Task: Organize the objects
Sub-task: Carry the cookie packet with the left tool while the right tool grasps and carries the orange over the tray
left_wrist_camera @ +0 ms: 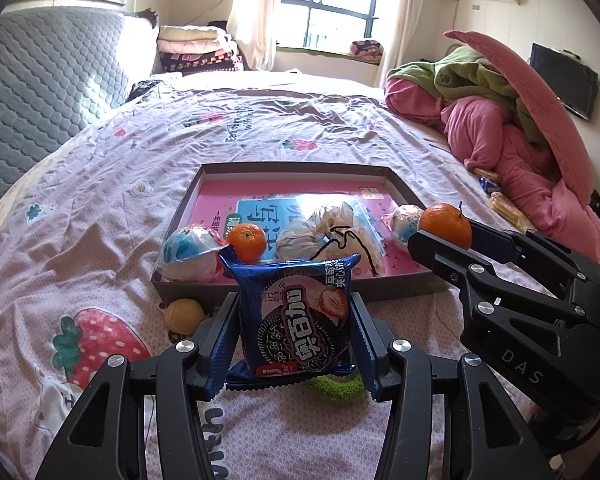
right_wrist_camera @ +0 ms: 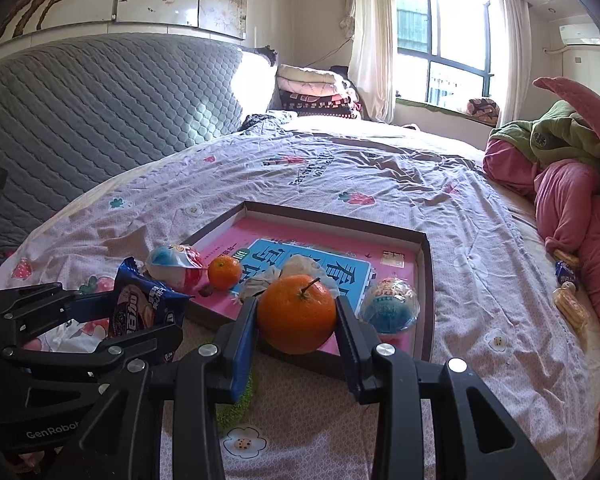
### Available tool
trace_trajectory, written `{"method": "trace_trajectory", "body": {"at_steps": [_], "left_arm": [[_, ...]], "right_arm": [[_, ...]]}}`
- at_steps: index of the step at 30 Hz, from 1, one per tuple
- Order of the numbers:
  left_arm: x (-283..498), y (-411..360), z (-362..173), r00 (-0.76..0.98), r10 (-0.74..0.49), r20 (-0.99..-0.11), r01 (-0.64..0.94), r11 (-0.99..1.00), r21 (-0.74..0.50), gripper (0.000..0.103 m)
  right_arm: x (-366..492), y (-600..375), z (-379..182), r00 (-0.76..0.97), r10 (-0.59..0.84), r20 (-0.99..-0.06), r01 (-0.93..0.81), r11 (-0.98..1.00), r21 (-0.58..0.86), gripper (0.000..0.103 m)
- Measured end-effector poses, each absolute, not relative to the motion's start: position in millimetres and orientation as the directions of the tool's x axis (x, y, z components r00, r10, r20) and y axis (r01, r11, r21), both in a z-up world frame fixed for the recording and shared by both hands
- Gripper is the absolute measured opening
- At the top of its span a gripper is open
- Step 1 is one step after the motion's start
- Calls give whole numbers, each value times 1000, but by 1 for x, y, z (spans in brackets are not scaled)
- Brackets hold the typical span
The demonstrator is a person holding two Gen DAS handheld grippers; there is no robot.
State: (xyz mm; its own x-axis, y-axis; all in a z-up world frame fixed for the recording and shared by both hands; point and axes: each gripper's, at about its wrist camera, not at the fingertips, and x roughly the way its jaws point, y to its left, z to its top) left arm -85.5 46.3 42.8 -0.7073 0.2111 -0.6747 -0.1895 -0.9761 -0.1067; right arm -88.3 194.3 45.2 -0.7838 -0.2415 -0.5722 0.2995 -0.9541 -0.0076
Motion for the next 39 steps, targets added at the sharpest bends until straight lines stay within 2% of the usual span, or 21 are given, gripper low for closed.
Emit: {"method": "trace_trajectory", "body": {"at_steps": [39], "left_arm": [[-122,34,53,-767,152,-624,-97,-988,-121,53]], "right_arm": [[-104,193,64,-819,-243,-520,274,-961,18,38]]}}
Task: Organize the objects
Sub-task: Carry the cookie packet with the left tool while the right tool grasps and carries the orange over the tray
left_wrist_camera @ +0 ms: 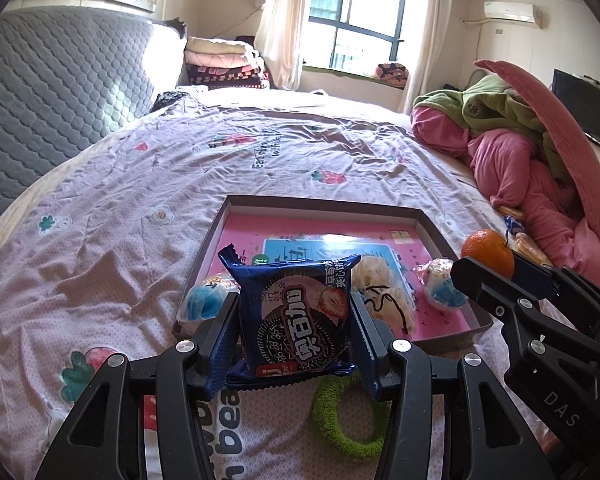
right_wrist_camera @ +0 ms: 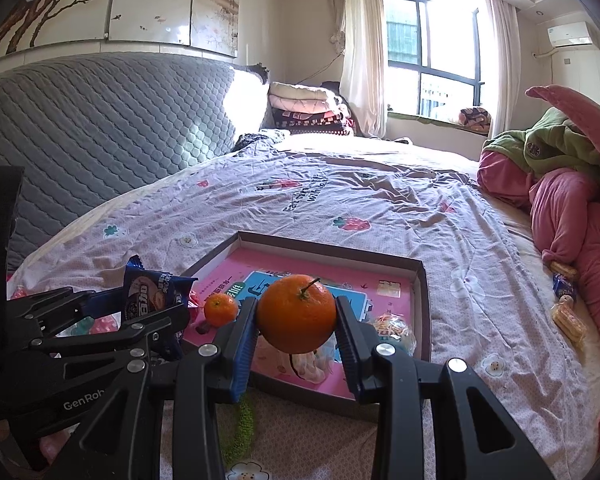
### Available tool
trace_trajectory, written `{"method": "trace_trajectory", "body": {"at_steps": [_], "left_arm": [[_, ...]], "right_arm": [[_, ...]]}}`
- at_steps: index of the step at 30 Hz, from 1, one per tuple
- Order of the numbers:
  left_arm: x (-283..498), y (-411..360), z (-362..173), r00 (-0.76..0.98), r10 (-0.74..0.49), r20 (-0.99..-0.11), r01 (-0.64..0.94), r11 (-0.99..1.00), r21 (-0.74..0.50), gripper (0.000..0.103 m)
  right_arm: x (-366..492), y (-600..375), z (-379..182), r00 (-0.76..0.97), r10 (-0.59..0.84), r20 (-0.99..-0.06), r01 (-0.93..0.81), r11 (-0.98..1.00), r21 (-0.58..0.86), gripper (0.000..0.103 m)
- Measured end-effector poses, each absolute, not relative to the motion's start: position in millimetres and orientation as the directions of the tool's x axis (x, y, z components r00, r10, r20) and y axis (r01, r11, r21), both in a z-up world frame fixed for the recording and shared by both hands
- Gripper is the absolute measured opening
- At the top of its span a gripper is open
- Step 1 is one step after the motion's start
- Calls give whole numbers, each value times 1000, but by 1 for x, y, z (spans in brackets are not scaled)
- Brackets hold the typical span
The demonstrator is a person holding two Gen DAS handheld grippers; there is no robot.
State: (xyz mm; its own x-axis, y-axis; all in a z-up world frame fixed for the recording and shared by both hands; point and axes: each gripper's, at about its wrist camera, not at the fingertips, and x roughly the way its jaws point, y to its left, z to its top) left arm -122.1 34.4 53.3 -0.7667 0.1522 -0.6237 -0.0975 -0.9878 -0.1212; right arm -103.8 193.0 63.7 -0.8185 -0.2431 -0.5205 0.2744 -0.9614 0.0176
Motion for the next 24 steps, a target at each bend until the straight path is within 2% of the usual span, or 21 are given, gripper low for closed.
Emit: {"method": "trace_trajectory", "body": {"at_steps": [18,24], "left_arm": [[-141,37,51,-768,165,-619,-103,-986,-134,53],[-157,26,52,-753,189,-630,-81,-977,-196,53]], "right_arm": [[-125,204,63,-813,-239,-530,253,-966,48,38],[-131,211,62,-814,-229,-534,241,-969,48,38]]}}
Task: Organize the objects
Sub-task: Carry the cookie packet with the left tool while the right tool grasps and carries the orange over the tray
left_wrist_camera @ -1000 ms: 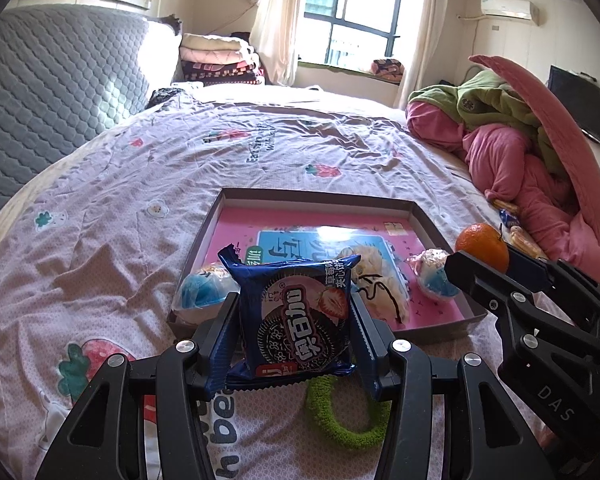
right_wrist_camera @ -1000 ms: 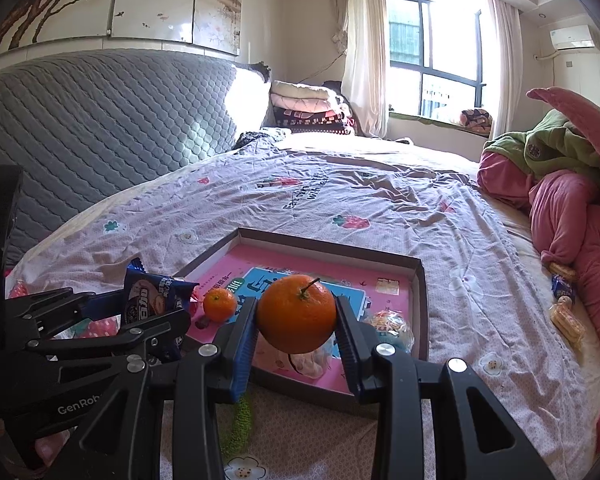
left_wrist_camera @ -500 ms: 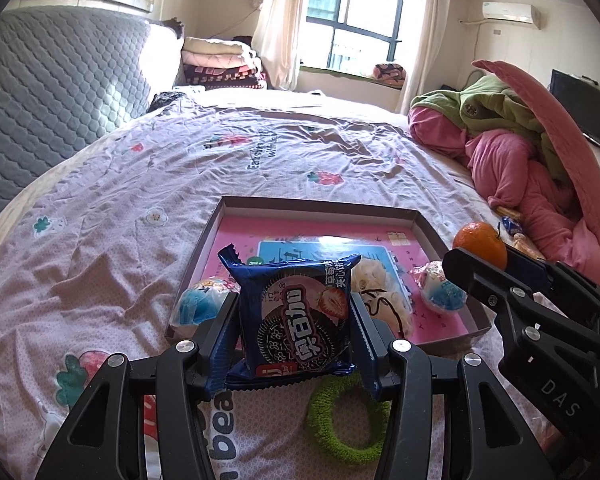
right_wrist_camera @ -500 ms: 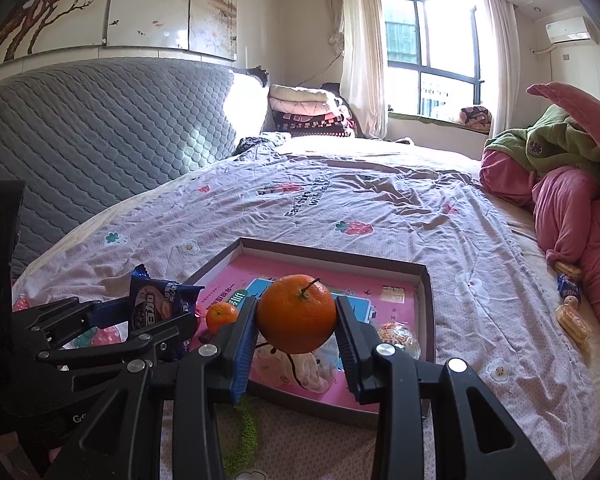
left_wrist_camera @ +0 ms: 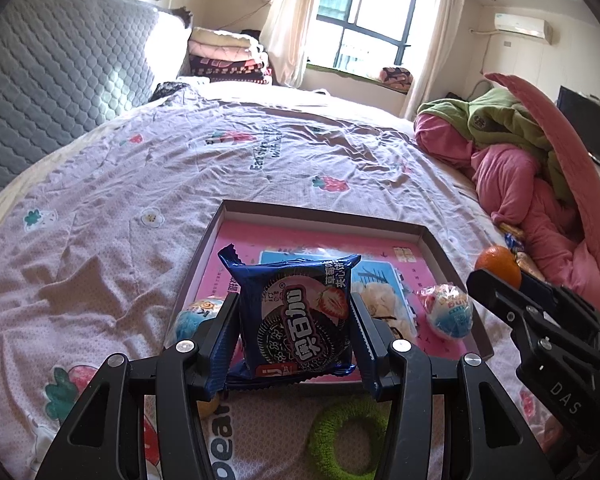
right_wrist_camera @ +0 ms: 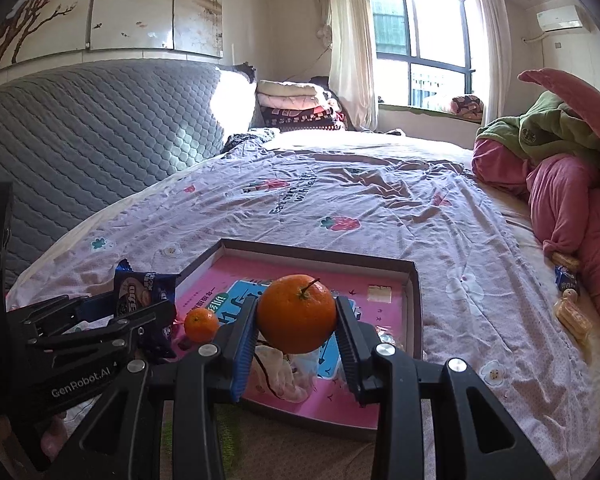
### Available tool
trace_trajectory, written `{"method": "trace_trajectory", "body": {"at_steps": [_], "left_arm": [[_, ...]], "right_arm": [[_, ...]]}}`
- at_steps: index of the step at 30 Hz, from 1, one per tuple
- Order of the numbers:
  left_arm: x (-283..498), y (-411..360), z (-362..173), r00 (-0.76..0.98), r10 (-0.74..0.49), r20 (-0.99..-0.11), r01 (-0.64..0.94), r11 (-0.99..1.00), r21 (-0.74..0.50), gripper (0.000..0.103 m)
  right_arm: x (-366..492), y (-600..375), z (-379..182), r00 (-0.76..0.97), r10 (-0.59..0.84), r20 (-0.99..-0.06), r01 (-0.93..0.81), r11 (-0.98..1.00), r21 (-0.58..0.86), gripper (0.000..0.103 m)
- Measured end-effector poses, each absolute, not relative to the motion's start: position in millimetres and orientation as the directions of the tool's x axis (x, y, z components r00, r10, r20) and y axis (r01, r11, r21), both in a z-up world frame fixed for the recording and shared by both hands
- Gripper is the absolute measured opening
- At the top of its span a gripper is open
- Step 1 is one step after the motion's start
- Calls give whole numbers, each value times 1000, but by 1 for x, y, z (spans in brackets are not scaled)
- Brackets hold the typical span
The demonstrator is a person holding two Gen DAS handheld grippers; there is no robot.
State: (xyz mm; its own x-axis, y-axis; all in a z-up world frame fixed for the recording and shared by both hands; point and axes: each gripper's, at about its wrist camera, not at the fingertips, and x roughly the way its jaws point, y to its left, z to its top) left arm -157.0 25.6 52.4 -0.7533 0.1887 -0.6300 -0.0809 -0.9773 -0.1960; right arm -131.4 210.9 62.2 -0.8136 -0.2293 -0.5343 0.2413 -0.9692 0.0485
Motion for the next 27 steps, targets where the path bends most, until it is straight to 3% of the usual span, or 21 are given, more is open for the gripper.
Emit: {"method": "trace_trajectory", "body": {"at_steps": [9,27], "left_arm": [[-175,24,42,-730,195,-655,-76,-976,-206,53],[-171,48,22,-709,178,-682,-140,-984,-112,53]], "right_arm": [[-143,213,58,-807,-228,-544,243,-969,45,38],[-145,202,32,-760,-231,-607,278,-960,18,38]]}}
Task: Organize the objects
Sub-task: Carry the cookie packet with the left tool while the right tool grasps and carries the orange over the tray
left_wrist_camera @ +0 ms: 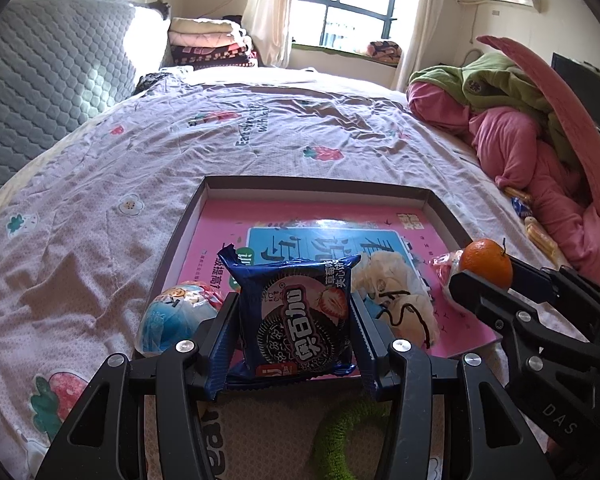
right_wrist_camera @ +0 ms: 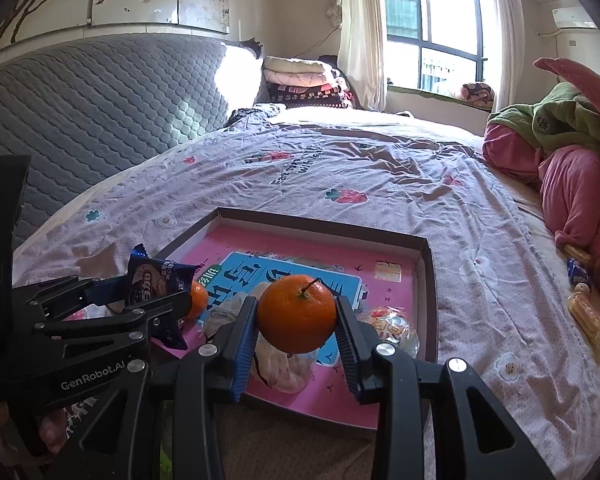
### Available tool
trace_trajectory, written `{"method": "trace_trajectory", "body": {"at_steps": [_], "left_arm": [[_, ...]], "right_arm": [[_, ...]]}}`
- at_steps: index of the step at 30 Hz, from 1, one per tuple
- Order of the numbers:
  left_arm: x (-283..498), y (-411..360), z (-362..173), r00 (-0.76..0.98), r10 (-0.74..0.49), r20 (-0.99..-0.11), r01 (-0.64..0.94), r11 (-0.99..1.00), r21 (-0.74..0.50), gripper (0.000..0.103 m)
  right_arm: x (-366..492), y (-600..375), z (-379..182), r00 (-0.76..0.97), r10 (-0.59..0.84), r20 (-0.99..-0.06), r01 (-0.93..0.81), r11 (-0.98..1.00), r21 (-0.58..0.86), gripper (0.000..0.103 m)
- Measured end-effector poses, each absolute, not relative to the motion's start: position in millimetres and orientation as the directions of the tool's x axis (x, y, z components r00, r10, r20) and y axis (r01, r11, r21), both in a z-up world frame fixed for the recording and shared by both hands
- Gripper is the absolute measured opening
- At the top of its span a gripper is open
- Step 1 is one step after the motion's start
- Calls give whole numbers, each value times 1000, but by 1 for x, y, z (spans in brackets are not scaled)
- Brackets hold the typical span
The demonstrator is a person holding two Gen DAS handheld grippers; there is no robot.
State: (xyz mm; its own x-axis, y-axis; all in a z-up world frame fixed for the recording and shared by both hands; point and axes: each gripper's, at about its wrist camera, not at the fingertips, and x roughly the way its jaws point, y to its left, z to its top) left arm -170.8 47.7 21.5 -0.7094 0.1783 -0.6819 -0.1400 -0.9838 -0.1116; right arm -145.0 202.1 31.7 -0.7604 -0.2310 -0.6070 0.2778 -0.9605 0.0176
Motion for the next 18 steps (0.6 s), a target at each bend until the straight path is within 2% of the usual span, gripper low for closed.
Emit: {"method": "trace_trajectory", "body": {"at_steps": [18], "left_arm": [[-168,53,14,-702,156,-695,-164,-985,-55,53]], "right_arm": [[-142,190,9,-698,-238,-675,342,-939,-23,38]]}}
